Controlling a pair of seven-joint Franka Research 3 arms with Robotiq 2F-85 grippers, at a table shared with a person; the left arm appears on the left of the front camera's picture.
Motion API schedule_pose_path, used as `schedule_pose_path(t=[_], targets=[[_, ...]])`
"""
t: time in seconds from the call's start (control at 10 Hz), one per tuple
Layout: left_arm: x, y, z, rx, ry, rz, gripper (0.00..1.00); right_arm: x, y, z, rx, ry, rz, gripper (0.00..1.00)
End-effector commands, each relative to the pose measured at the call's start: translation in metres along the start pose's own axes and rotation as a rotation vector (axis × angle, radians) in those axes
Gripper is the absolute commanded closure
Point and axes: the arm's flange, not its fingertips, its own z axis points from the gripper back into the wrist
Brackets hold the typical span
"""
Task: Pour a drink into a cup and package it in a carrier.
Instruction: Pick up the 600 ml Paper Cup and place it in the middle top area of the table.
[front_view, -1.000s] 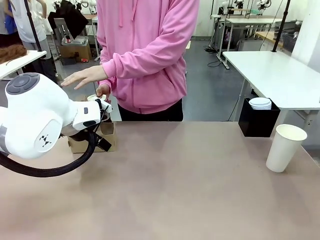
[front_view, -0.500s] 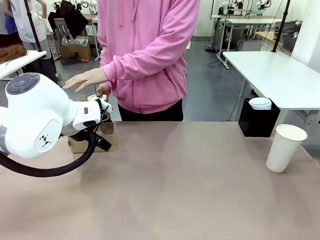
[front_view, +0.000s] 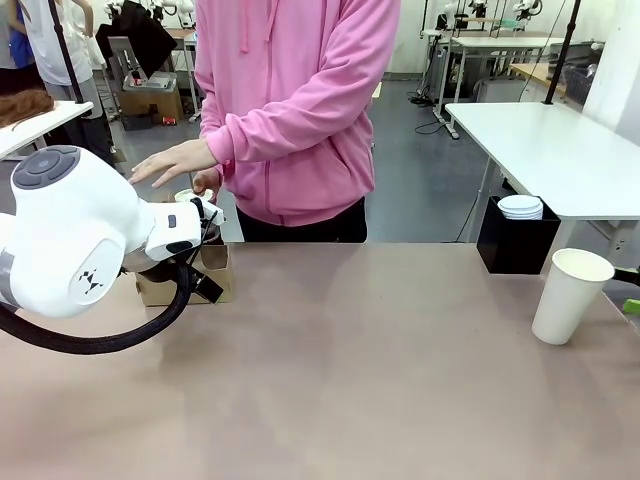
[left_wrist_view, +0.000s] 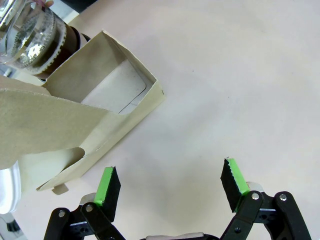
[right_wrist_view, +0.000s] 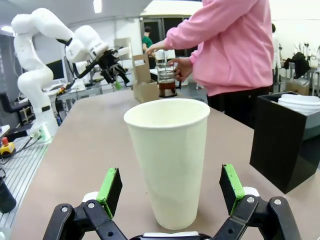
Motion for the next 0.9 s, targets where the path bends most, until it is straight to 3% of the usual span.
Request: schedule_pose_path(t=[0.0, 0.8], targets=[[0.0, 0.0, 0.0, -0.001, -0.001, 0.0, 0.0, -0.013, 0.005, -0.009, -0.015, 0.013, 0.023, 0.0], [0.0, 0.0, 0.0, -0.001, -0.001, 0.0, 0.0, -0.021, 0.008, -0.043, -0.121, -0.005, 0.03, 0.0]])
